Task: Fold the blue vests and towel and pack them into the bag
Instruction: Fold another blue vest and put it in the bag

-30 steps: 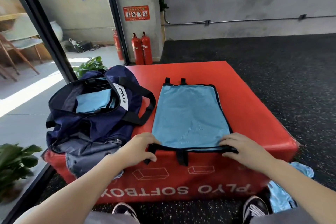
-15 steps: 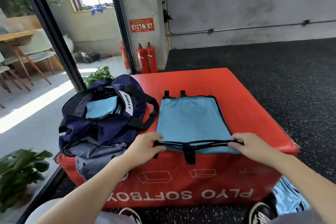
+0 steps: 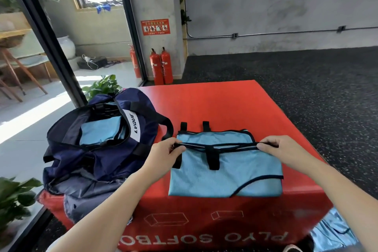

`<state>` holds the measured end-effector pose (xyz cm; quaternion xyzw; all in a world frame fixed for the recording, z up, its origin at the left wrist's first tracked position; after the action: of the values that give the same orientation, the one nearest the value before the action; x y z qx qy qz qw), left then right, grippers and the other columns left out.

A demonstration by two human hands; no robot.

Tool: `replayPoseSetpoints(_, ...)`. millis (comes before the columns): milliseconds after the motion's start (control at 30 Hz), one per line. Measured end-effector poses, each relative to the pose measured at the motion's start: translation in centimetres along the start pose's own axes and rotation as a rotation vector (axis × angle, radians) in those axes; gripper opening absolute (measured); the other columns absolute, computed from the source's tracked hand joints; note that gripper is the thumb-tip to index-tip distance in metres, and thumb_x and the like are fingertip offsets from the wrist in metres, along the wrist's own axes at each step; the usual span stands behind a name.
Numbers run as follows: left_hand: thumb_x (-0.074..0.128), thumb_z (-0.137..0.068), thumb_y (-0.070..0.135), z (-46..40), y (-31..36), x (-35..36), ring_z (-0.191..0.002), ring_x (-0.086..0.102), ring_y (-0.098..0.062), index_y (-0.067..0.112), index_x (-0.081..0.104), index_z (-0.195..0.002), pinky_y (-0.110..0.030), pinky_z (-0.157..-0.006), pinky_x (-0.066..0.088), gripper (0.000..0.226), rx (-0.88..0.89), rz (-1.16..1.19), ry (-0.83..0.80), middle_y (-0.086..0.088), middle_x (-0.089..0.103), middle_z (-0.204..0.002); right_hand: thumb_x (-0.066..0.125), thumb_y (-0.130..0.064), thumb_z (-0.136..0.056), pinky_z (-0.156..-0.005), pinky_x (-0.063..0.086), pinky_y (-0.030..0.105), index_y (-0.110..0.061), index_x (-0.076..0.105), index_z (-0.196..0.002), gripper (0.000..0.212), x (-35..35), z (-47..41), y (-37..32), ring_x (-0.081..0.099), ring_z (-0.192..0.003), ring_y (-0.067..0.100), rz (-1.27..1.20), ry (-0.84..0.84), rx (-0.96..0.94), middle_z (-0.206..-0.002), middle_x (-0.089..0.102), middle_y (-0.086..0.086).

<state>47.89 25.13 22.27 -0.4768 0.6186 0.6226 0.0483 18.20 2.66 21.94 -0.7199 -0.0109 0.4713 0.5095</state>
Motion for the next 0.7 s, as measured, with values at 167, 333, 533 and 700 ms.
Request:
replayPoseSetpoints(167, 0.078, -0.085, 0.028, -4.5, -1.7, 0.5, -0.069, 0.059, 0.003, 0.026, 0.074, -0.093, -0.009, -0.070, 0.042, 0.010, -0.044, -0.010, 0.037, 0.015, 0.065, -0.073, 0.076, -0.032, -0.088, -0.091, 0.052, 0.040, -0.036, 0.079, -0.084, 0.006, -0.5, -4.5, 0.5, 0.070, -0.093, 0.010, -0.011, 0.024, 0.018, -0.087, 0.076, -0.017)
replayPoseSetpoints(333, 0.074, -0.089, 0.028, -8.1, -3.7, 1.6, -0.067, 0.056, 0.003, 0.032, 0.069, -0.090, -0.006, -0.065, 0.037, 0.007, -0.065, -0.076, 0.019, 0.016, 0.062, -0.075, 0.077, -0.037, -0.086, -0.092, 0.051, 0.034, -0.035, 0.079, -0.087, 0.002, 0.3, -8.8, 1.0, 0.067, -0.094, 0.002, 0.025, 0.031, 0.024, -0.088, 0.075, -0.022)
replayPoseSetpoints(533, 0.080, -0.084, 0.028, -11.0, -6.2, 3.4, -0.074, 0.059, -0.007, 0.027, 0.070, -0.091, -0.004, -0.066, 0.039, 0.012, -0.124, -0.073, 0.043, 0.007, 0.064, -0.080, 0.077, -0.039, -0.086, -0.083, 0.043, 0.025, -0.035, 0.076, -0.088, 0.005, 1.1, -12.3, 1.5, 0.060, -0.091, -0.003, 0.173, 0.020, 0.058, -0.091, 0.071, -0.022)
replayPoseSetpoints(700, 0.088, -0.075, 0.034, -12.2, -7.7, 4.2, -0.077, 0.059, -0.008, 0.016, 0.070, -0.090, -0.011, -0.068, 0.043, 0.030, -0.145, -0.163, 0.066, 0.004, 0.062, -0.074, 0.079, -0.045, -0.081, -0.080, 0.054, 0.041, -0.035, 0.071, -0.090, 0.016, 2.1, -13.4, 2.7, 0.064, -0.087, 0.015, 0.444, -0.096, 0.156, -0.089, 0.070, -0.011)
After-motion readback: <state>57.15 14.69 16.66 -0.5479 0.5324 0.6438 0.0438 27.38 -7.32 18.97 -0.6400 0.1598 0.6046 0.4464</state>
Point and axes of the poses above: each hand's wrist, its own z-axis away from the middle knuckle, its own x-axis out of the palm, y = z × x, the point moved 4 cm from there along -z, towards the middle knuckle
